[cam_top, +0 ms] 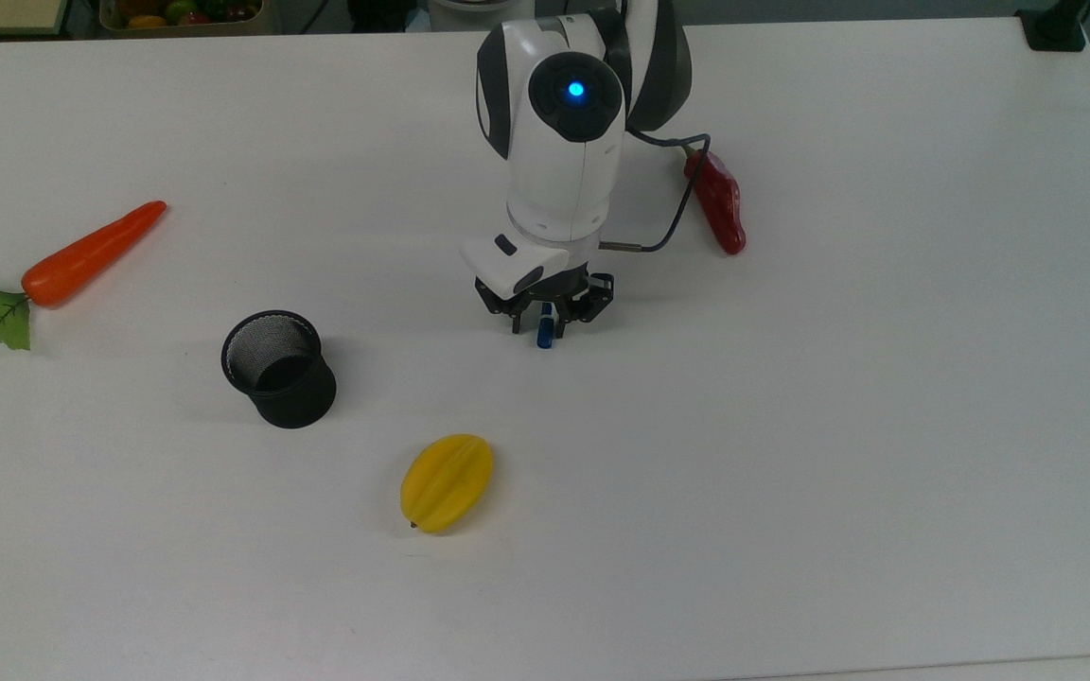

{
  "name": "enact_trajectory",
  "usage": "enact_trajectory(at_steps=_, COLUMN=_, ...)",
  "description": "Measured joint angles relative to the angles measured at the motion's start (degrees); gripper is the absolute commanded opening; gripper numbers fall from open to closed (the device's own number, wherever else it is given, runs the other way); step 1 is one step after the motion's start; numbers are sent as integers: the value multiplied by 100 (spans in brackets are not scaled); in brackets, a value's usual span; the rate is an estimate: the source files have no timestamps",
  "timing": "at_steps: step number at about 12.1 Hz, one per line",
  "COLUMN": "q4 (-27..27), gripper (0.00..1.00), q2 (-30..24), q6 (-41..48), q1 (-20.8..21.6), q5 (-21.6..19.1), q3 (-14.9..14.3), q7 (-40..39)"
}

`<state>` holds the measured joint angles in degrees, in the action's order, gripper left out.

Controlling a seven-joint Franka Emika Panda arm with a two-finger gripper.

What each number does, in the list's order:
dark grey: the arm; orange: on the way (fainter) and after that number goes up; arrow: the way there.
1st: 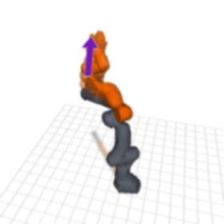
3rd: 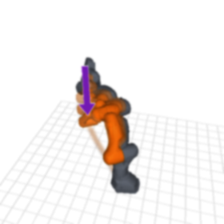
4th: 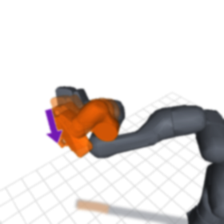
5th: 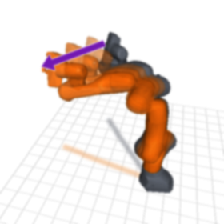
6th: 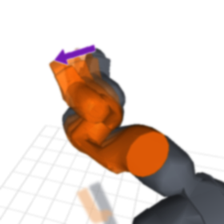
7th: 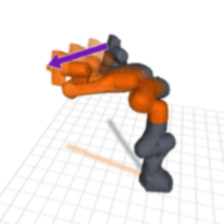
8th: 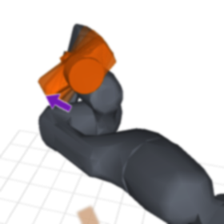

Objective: Place marker
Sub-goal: 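Close the gripper on the marker and lift it off the table, then carry the held marker over the black mesh pen cup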

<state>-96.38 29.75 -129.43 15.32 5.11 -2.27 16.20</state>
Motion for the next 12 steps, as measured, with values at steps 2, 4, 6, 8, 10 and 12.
enact_trajectory(at_steps=2, q4=3, gripper=21, q2=0, q6=0, q1=6, q5=0, q3=20, q7=0)
enact_trajectory(at_steps=4, q4=7, gripper=16, q2=1, q6=0, q1=13, q5=0, q3=60, q7=3)
enact_trajectory(at_steps=6, q4=10, gripper=16, q2=1, q6=0, q1=13, q5=0, q3=62, q7=4)
enact_trajectory(at_steps=8, q4=31, gripper=16, q2=-10, q6=0, q1=13, q5=0, q3=62, q7=4)
enact_trajectory(at_steps=10, q4=128, gripper=16, q2=-95, q6=205, q1=-4, q5=0, q3=59, q7=7)
enact_trajectory(at_steps=12, q4=349, gripper=16, q2=-266, q6=423, q1=-50, q5=0, q3=22, q7=32)
